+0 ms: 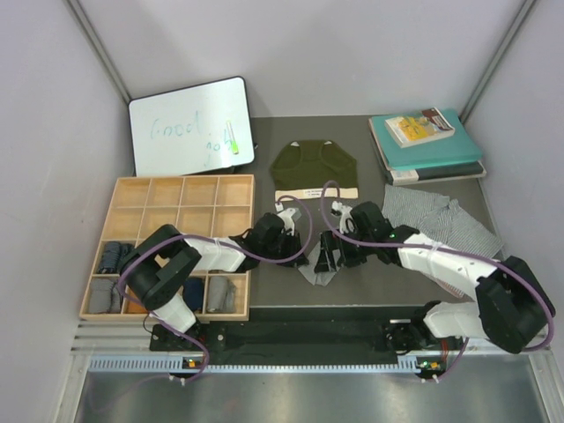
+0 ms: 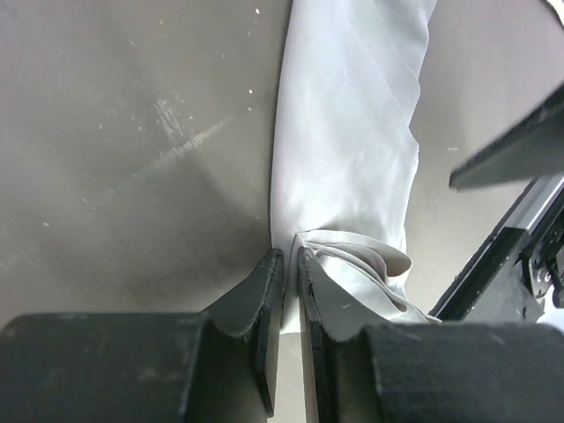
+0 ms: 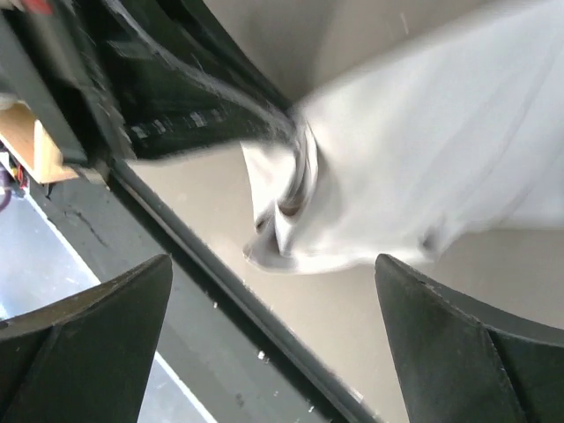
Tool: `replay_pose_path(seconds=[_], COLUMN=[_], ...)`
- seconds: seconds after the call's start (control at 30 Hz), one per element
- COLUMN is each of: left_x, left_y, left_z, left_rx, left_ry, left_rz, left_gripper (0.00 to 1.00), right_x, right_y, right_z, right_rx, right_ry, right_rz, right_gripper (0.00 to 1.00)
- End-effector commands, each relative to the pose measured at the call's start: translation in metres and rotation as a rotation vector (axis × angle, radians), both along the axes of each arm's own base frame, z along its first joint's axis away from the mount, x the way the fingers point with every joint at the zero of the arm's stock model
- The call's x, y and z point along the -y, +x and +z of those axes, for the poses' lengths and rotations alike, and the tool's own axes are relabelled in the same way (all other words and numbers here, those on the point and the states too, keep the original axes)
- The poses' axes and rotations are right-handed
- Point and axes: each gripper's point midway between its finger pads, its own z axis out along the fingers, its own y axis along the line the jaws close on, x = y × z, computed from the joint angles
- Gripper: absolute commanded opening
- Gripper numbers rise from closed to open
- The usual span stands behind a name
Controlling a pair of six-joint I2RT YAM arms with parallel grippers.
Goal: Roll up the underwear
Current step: Roll the underwear to the center of the board.
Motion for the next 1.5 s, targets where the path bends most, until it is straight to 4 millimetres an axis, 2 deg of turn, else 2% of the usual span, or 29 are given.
replay_pose_path(seconds=[0.0,0.13,0.3,0.47,0.63,0.73,0.87,0.93,1.0,1.13,1.17,1.23,1.33,1.47], left_x=[-0.003,-0.003,-0.002,-0.003,-0.003,-0.004,-0.003,-0.003,-0.003,-0.002,-0.002,-0.003,-0.006,-0.008], left_y=[0.004,0.004,0.004,0.004,0.004,0.005,0.006,0.007,0.007,0.008,0.008,0.009,0.008,0.005], left_z=[-0.008,-0.007,-0.004,-0.003,-0.001,0.000,0.004,0.007,0.008,0.019,0.022,0.031,0.035,0.030], left_rx=[-0.025,-0.036,-0.037,-0.038,-0.038,-0.038,-0.032,-0.024,-0.021,-0.006,-0.006,0.014,0.035,0.042], left_ry=[0.039,0.034,0.033,0.033,0.034,0.035,0.030,0.028,0.027,0.012,0.010,0.002,0.001,0.006], left_rz=[0.044,0.056,0.059,0.062,0.067,0.073,0.074,0.075,0.072,0.074,0.072,0.076,0.075,0.058], left_gripper=[0.17,0.17,0.17,0.17,0.17,0.17,0.17,0.17,0.19,0.27,0.31,0.43,0.55,0.56], right_x=[0.014,0.007,0.000,0.002,-0.005,0.003,0.018,0.024,0.026,0.031,0.032,0.035,0.038,0.036], right_y=[-0.010,-0.016,-0.012,-0.015,-0.023,-0.024,-0.028,-0.030,-0.033,-0.036,-0.036,-0.036,-0.035,-0.034], right_z=[-0.014,-0.019,-0.022,-0.037,-0.050,-0.063,-0.075,-0.080,-0.086,-0.095,-0.097,-0.099,-0.100,-0.102], right_rx=[-0.079,-0.112,-0.115,-0.141,-0.178,-0.202,-0.231,-0.244,-0.260,-0.276,-0.277,-0.275,-0.257,-0.240], right_ry=[0.013,0.081,0.086,0.003,-0.059,-0.138,-0.241,-0.275,-0.296,-0.336,-0.344,-0.365,-0.379,-0.365], right_rz=[-0.174,-0.202,-0.253,-0.294,-0.299,-0.345,-0.394,-0.401,-0.404,-0.407,-0.406,-0.403,-0.386,-0.326], right_gripper=[0.97,0.96,0.95,0.93,0.89,0.86,0.74,0.61,0.53,0.23,0.19,0.12,0.05,0.00])
